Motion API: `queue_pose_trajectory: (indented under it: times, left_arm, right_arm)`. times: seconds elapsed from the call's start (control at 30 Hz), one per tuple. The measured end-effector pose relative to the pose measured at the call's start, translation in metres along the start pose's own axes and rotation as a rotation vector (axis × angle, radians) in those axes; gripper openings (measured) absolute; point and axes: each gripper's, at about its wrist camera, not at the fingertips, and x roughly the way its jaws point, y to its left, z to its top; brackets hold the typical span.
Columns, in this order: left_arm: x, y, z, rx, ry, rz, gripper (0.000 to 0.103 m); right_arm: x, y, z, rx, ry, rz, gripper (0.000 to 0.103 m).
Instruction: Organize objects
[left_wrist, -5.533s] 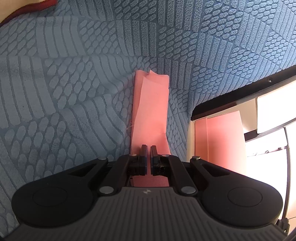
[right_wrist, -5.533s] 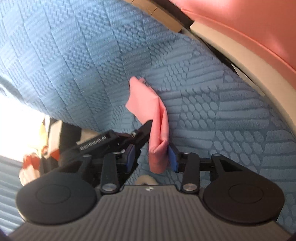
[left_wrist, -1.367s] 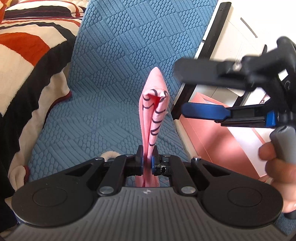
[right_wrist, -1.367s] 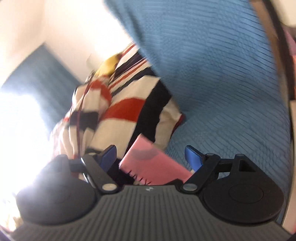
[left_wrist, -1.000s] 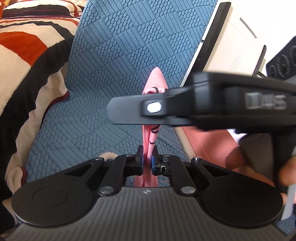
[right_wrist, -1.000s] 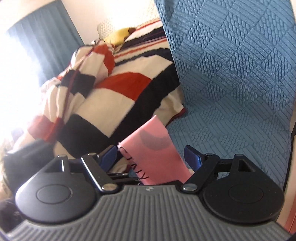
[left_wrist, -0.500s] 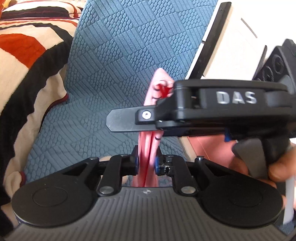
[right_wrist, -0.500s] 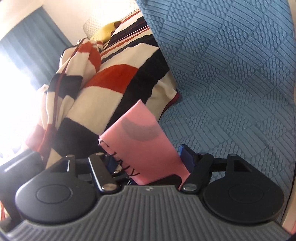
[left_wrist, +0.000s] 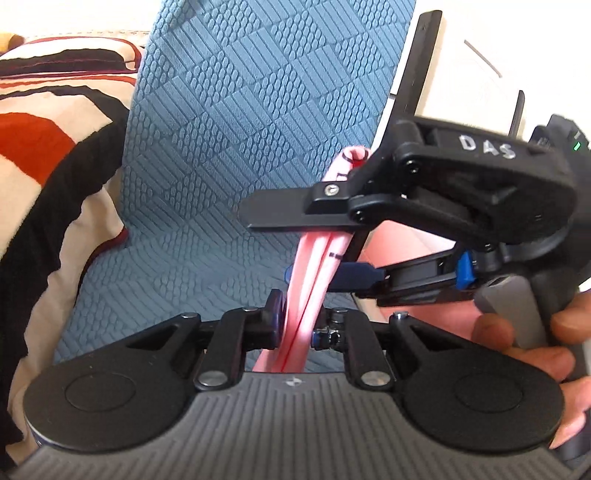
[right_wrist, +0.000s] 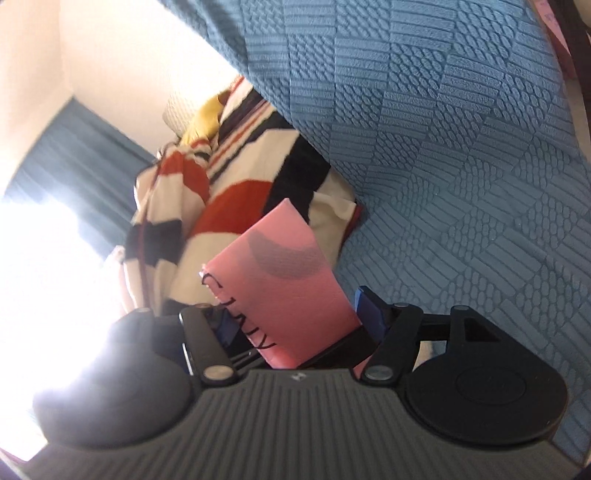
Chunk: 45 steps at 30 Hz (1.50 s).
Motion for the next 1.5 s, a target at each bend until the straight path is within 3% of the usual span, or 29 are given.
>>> queue_pose_trajectory:
  times: [0.1,0.33,0.4,0.47,0.93,1.07,1.17,1.27,1.33,1.5]
  left_arm:
    - [-0.010,-0.004,-0.003,0.005,0.009,0.001,0.014]
    - [-0.035,-0.004,-0.015,-0.025,0.066,0.028,0.012]
    - [-0.033,0.001,-0.018,-0.060,0.097,0.025,0.012]
    - [-0.030,0.005,-0.020,-0.081,0.121,0.022,0.012]
    - [-0.003,0.033,-0.025,-0.227,0.205,0.004,0.012]
    - [-0.002,0.046,-0.021,-0.262,0.210,0.044,0.011]
    - [-0.003,0.055,-0.020,-0.297,0.197,0.071,0.011]
    - [-0.003,0.064,-0.018,-0.338,0.185,0.112,0.011]
    - [-0.001,0.070,-0.018,-0.364,0.186,0.123,0.011]
    - [0.003,0.077,-0.018,-0.382,0.202,0.156,0.011]
  right_arm:
    - [0.000,-0.007,-0.002,0.075,0.002,0.032,0.067]
    - [0.008,-0.005,-0.017,0.118,0.050,0.030,0.067]
    - [0.013,-0.004,-0.024,0.123,0.073,0.023,0.057]
    - [0.017,-0.002,-0.029,0.106,0.082,-0.023,0.055]
    - [0.033,-0.018,-0.032,0.123,0.113,-0.089,0.055]
    - [0.027,-0.016,-0.026,0.088,0.075,-0.075,0.063]
    - [0.014,-0.011,-0.021,0.025,-0.011,-0.090,0.069]
    - [0.005,-0.017,-0.015,0.039,-0.077,-0.096,0.069]
    - [0.004,-0.020,-0.012,0.023,-0.076,-0.145,0.069]
    - [0.024,-0.026,-0.018,-0.036,0.024,-0.290,0.067]
